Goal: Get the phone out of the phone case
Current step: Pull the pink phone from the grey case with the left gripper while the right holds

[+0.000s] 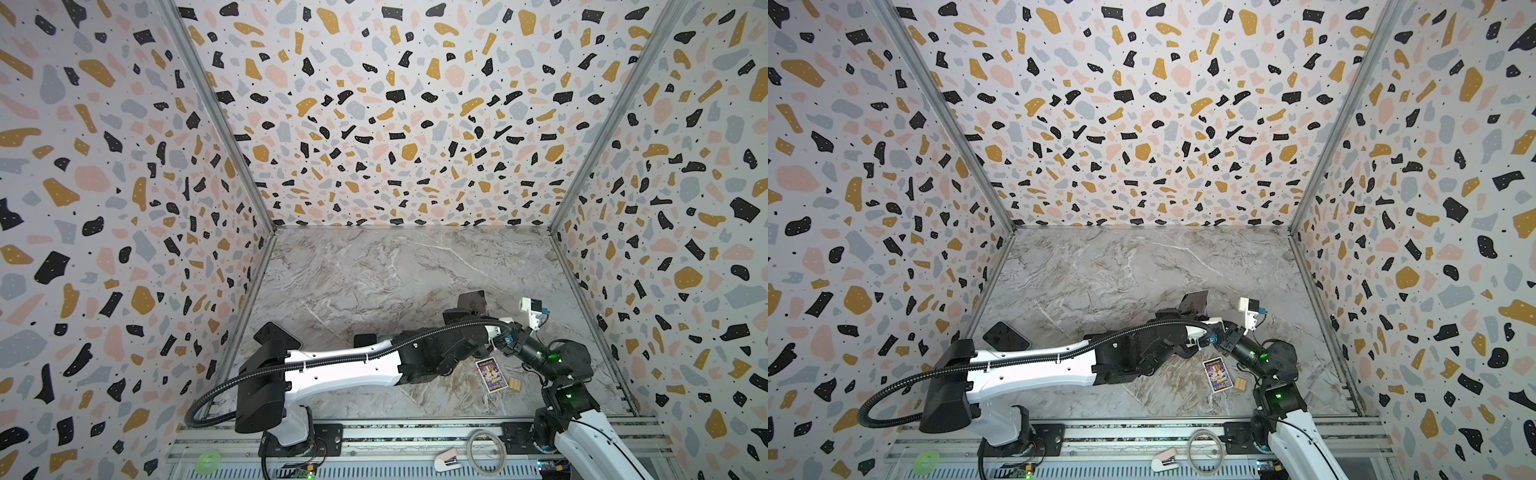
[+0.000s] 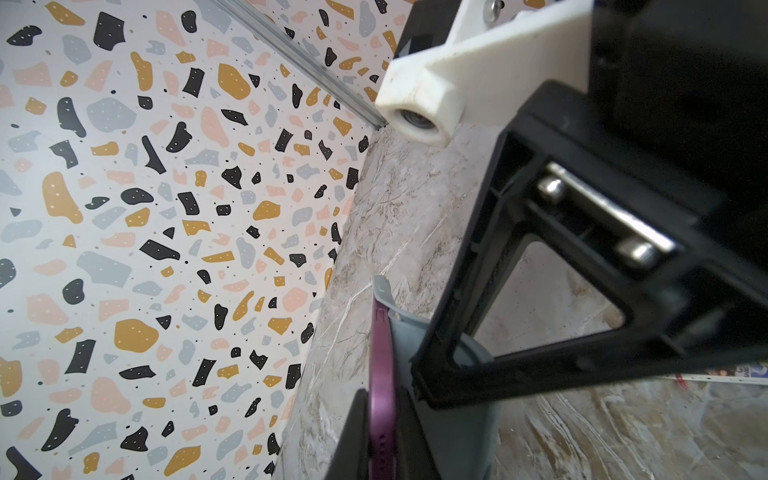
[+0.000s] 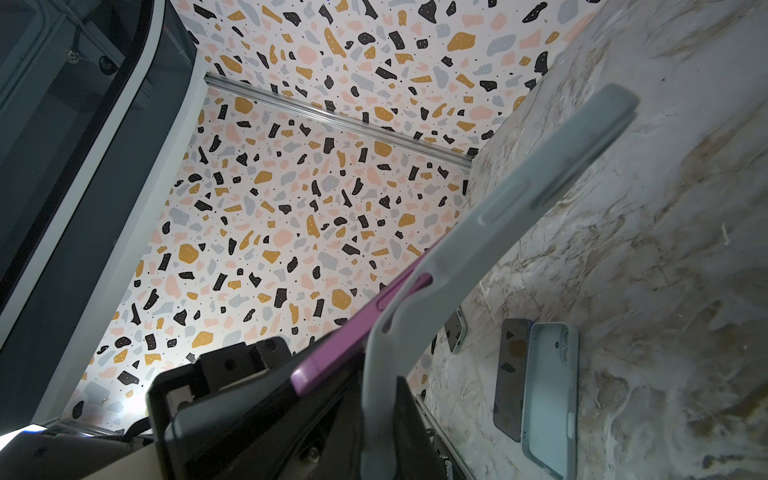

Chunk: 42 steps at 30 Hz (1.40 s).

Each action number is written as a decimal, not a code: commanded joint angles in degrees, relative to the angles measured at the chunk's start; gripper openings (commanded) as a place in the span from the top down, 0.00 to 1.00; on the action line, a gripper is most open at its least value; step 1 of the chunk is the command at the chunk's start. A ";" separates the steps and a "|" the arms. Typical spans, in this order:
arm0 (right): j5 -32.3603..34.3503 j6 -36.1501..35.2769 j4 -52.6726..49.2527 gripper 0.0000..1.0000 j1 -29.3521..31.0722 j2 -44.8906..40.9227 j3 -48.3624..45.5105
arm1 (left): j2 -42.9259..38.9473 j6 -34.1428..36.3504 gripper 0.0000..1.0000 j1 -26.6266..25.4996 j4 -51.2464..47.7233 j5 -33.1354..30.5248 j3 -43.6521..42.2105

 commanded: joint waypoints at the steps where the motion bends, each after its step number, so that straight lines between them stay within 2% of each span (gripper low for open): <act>1: -0.23 -2.38 1.57 1.00 0.31 -1.43 3.67 | -1.79 -1.37 1.00 0.36 2.72 0.09 -0.45; 6: 0.89 -7.20 -9.04 1.00 0.31 -2.14 5.91 | -3.86 -2.29 1.00 0.37 3.86 -0.61 -0.70; 11: 2.24 -8.68 -13.77 1.00 0.31 -1.92 5.43 | -7.05 -2.83 1.00 0.36 5.61 -0.92 -2.23; 25: 4.47 -9.04 -15.58 1.00 0.30 0.31 3.75 | -14.98 -4.25 1.00 0.19 4.60 -0.21 -7.04; 33: 4.84 -8.80 -15.07 1.00 0.31 1.11 2.84 | -19.39 -5.74 1.00 -1.71 2.27 -0.86 -9.60; 37: 4.96 -9.52 -17.24 1.00 0.31 0.78 2.86 | -20.69 -6.00 1.00 -3.72 2.16 -5.19 -13.14; 42: 4.38 -11.33 -21.64 1.00 0.31 0.95 3.73 | -19.61 -7.55 1.00 -7.75 2.07 -15.19 -18.05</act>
